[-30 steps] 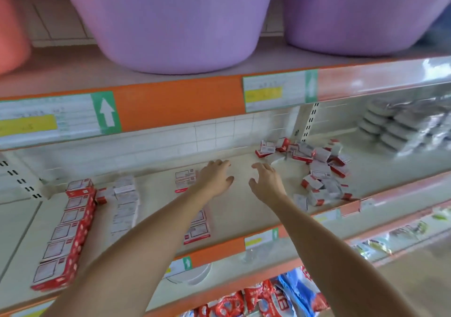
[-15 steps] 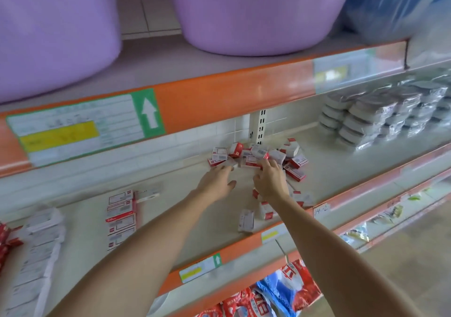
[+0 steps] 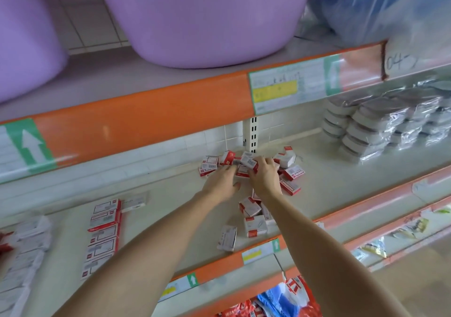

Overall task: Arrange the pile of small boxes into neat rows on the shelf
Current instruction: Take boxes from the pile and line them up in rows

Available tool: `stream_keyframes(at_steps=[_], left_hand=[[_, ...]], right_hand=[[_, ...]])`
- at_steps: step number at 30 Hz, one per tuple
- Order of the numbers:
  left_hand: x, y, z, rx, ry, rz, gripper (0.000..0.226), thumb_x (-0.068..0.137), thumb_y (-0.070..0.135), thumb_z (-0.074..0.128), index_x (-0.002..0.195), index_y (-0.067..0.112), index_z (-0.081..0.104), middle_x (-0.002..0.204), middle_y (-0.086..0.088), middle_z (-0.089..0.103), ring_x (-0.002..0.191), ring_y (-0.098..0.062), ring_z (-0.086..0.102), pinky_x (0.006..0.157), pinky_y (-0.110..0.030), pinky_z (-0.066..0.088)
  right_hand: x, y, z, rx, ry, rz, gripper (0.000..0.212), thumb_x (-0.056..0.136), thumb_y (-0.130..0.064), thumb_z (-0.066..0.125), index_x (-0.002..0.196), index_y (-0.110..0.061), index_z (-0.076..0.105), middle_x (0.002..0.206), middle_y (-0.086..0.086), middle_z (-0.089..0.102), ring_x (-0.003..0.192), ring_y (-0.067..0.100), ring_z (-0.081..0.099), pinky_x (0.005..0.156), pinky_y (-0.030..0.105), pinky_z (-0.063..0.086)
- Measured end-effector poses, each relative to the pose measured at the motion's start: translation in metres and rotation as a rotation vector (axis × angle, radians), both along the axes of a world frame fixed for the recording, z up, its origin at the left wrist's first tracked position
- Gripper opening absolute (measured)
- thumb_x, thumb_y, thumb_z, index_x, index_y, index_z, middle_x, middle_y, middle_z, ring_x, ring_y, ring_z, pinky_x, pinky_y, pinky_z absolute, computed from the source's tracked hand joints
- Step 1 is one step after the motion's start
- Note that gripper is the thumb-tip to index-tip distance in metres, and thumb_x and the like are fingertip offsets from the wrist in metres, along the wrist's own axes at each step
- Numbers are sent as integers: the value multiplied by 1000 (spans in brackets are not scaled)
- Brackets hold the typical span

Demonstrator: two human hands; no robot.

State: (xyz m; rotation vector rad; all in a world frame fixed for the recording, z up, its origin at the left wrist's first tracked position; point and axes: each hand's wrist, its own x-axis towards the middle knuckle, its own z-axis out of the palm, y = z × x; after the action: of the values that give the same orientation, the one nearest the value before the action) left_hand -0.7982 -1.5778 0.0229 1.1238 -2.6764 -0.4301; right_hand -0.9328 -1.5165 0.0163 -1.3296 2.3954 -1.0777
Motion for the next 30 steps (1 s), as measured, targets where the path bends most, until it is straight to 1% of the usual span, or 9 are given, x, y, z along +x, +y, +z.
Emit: stream_keyframes(at_steps=[2,6,10,15,17,23,25,28,30], left_hand=[[-4,-4,-1,-2,20,18,44,93,29,63,133,16,51,133,-5,57,121,-26,54,97,-43,50],[-11,-16,0,-35,28,82,49,93,25,59,139,11,45,140,-10,48,129,-29,43,100,-44,47],[-20,-29,-3,-54,-69,100,51,94,25,54,142,10,41,146,-10,39,133,-32,34,105,-46,42],[-25,-44,-16,45,-215,138,44,98,31,43,142,27,46,151,-12,35,139,-39,23,114,-54,28],[-26,-45,-19,29,-229,141,40,99,31,42,139,28,50,148,-13,40,139,-39,25,113,-55,29],[-14,-37,-22,-93,-8,183,29,95,25,54,123,23,60,121,-7,60,119,-31,44,94,-43,43],[-7,-34,-21,-126,71,208,23,92,20,59,115,24,58,109,-7,64,110,-31,49,85,-40,45],[8,-26,-16,-126,150,232,9,92,17,55,98,21,49,93,-4,62,91,-28,54,69,-35,42],[19,-20,-11,-45,218,262,13,93,16,54,104,19,48,96,-4,60,86,-27,58,64,-35,44]], right_hand=[[-3,-1,-2,-27,0,17,32,97,-16,54,128,-7,54,130,13,49,114,28,48,84,32,45],[-7,1,-7,-136,-11,103,31,93,-14,60,123,-5,58,123,12,52,107,28,55,90,37,52],[-10,1,-12,-159,-22,96,31,93,-15,61,122,-6,57,121,12,52,103,27,56,85,34,52],[-11,-1,-14,-144,-8,100,30,92,-15,60,121,-6,56,120,12,52,100,26,56,81,33,53],[-11,-1,-15,-135,-3,100,30,93,-15,60,121,-6,56,120,11,51,100,26,56,80,33,53],[-10,-1,-15,-115,0,102,28,93,-14,59,120,-8,55,120,11,50,102,26,55,84,37,55],[-7,-1,-16,-118,11,113,26,92,-13,59,117,-9,56,119,10,51,102,26,55,84,41,55],[3,0,-15,-97,40,171,27,92,-16,60,117,-10,57,122,8,51,105,27,57,85,43,54],[13,-1,-13,-100,52,224,36,91,-19,60,126,-11,57,125,8,52,110,26,57,91,41,53]])
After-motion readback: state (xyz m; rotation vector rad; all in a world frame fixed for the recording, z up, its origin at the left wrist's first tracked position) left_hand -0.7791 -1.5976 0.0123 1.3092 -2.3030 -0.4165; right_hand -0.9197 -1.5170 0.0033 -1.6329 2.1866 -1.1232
